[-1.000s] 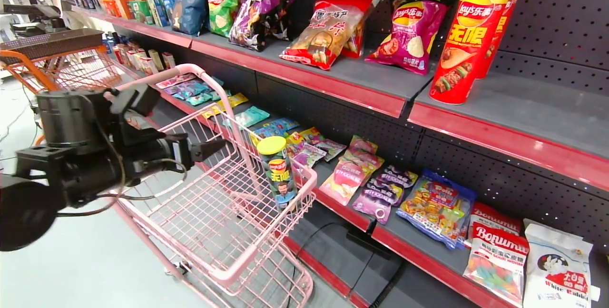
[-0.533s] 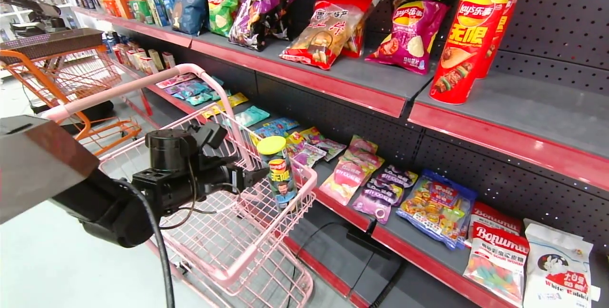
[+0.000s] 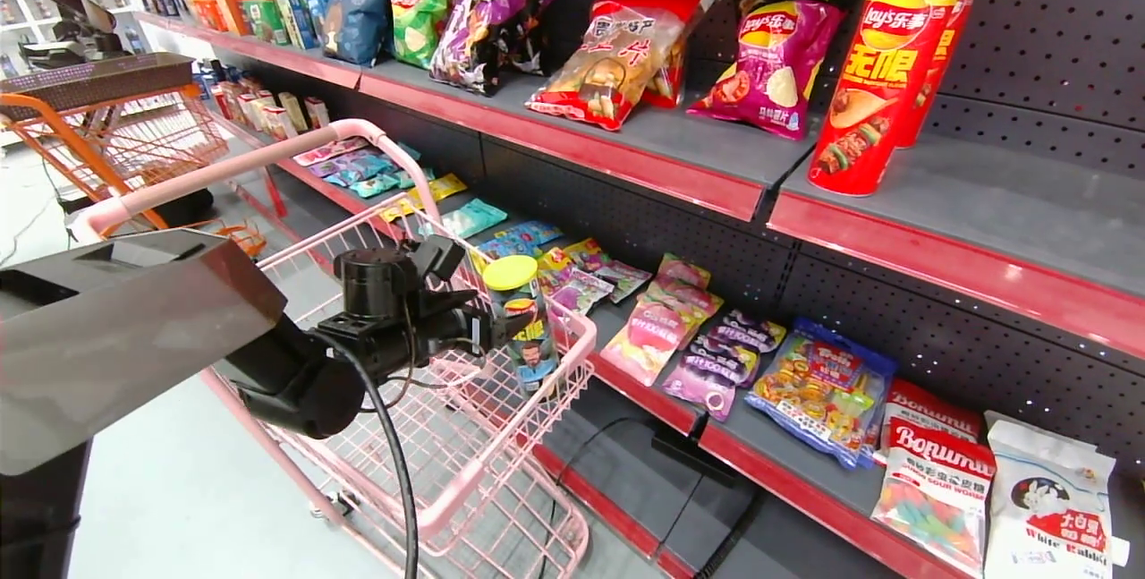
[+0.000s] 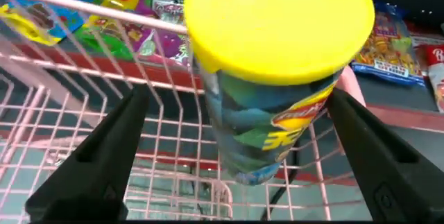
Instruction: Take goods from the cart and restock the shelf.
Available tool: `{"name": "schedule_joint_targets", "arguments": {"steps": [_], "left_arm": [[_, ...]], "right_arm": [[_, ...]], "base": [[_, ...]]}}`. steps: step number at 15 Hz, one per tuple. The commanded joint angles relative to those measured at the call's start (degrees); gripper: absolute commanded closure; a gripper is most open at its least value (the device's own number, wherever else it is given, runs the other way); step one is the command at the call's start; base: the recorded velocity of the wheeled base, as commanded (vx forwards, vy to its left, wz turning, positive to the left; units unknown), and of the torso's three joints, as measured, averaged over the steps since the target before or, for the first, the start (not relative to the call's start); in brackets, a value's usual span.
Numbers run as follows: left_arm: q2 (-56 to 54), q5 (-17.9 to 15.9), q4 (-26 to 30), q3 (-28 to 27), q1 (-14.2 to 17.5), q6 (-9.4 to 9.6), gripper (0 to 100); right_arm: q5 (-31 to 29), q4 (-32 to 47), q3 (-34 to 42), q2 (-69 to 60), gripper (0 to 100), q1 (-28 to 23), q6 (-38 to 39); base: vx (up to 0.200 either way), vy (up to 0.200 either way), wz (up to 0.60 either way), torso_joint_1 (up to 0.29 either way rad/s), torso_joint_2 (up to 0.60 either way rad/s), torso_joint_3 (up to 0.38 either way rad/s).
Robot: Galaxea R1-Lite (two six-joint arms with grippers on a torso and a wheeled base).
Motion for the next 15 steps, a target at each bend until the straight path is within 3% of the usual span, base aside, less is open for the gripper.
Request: {"name": "schedule_joint_targets", "arguments": {"steps": [1,6,7,12,15], "left_arm": [[2.11,-0.04,0.02,-1.82,-1.25,0.03,0],[3.6,0.05,0.28,-3.49,-1.96,0.03,0],[3.78,0.58,0.19,-3.49,-1.96,0.03,100],[3.34,0.84,-0.33,-1.91,-1.87,0.11,100],[-5.27,3.39,-0.86,5.39,-1.34,-0.15,100]], "right_arm": [[0.01,0.0,0.01,-0.03,0,0.01,-0.02],[0.09,0.0,0.01,-0.03,0,0.01,-0.02],[0.09,0.0,0.01,-0.03,0,0.01,-0.02],[0.09,0.0,0.01,-0.03,0,0.01,0.07],[0.09,0.0,0.01,-0.03,0,0.01,0.16]], "base": [[0.0,0.0,0.0,0.0,0.0,0.0],[0.0,0.0,0.0,0.0,0.0,0.0],[0.0,0.0,0.0,0.0,0.0,0.0],[0.0,0.0,0.0,0.0,0.0,0.0],[0.0,0.0,0.0,0.0,0.0,0.0]]}}
